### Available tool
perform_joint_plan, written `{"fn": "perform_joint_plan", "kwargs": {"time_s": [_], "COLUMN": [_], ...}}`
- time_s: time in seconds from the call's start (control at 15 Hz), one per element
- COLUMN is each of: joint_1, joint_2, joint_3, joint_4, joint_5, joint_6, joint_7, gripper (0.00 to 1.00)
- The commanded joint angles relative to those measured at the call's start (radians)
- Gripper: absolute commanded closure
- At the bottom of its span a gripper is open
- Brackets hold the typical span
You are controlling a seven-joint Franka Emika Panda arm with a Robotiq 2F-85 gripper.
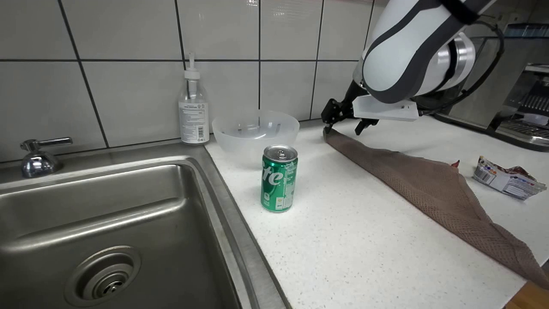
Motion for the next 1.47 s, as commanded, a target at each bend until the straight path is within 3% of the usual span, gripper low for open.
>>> {"fn": "perform_joint_plan", "kwargs": {"time_s": [0.0, 0.73, 0.8, 0.87, 1.4], "joint_1": [-0.001, -0.002, -0.003, -0.004, -0.006], "joint_2": [0.014, 0.028, 0.029, 0.030, 0.036], "joint_3": [-0.002, 0.001, 0.002, 0.003, 0.007], "joint_4": [0.024, 0.031, 0.031, 0.031, 0.035], "joint_5": [-0.022, -0.041, -0.042, -0.042, -0.037], "joint_6": [-0.001, 0.002, 0.004, 0.007, 0.029], "joint_7": [-0.024, -0.050, -0.050, -0.052, -0.055], "gripper": [0.00, 0.00, 0.25, 0.26, 0.88]}}
